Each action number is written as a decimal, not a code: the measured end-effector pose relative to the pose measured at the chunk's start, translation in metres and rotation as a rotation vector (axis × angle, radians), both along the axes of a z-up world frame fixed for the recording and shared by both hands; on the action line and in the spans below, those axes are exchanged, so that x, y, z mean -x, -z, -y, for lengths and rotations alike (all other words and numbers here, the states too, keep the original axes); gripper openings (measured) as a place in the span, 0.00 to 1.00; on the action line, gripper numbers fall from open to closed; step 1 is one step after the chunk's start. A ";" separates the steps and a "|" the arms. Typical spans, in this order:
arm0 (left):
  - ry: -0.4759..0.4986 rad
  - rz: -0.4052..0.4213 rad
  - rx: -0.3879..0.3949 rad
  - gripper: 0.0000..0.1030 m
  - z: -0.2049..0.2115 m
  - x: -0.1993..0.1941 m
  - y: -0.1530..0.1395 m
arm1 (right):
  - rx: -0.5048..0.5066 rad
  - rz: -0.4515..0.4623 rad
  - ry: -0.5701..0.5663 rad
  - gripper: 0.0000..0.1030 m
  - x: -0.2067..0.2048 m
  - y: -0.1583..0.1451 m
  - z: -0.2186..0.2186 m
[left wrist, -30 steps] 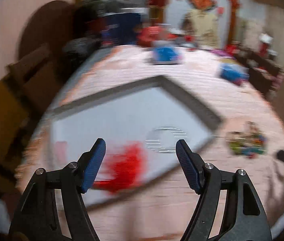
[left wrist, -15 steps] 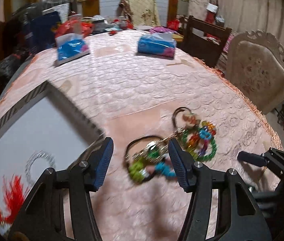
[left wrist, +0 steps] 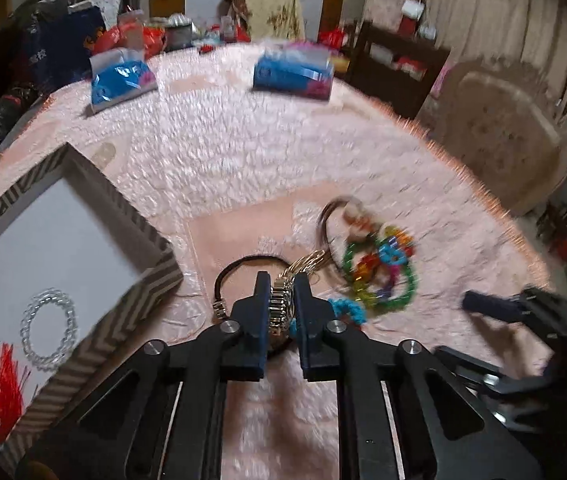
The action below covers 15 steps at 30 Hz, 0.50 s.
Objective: Organize jewelry
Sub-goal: 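Move the left tool to the pile and grasp the gold chain with green pendant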
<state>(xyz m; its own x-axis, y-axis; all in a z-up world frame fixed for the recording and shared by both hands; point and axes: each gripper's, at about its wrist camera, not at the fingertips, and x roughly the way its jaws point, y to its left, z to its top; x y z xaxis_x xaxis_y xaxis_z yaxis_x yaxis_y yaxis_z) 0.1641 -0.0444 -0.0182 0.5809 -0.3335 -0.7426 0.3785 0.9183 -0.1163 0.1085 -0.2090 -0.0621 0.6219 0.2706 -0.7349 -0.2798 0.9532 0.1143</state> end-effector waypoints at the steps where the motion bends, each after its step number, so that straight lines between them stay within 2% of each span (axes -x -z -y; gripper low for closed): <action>1: -0.003 0.012 0.026 0.07 -0.006 0.004 -0.008 | -0.005 -0.001 0.001 0.55 0.000 0.000 0.000; 4: -0.019 0.022 0.080 0.05 -0.024 0.013 -0.022 | -0.013 -0.002 0.003 0.55 0.000 0.000 0.001; 7: -0.023 0.028 0.085 0.05 -0.039 0.026 -0.025 | -0.001 -0.001 0.004 0.55 0.000 -0.001 -0.001; 10: -0.042 0.011 0.062 0.05 -0.055 0.035 -0.012 | 0.010 0.000 0.009 0.55 0.000 0.000 -0.003; 15: -0.067 -0.049 0.072 0.05 -0.068 0.039 0.010 | 0.030 0.001 0.014 0.55 -0.001 0.000 -0.005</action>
<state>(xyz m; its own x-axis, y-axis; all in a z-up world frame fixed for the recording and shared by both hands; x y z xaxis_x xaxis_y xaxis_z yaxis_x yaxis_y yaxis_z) 0.1255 0.0233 -0.0279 0.5673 -0.3485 -0.7461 0.3088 0.9299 -0.1996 0.1093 -0.2039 -0.0624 0.6260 0.2398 -0.7420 -0.2669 0.9600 0.0850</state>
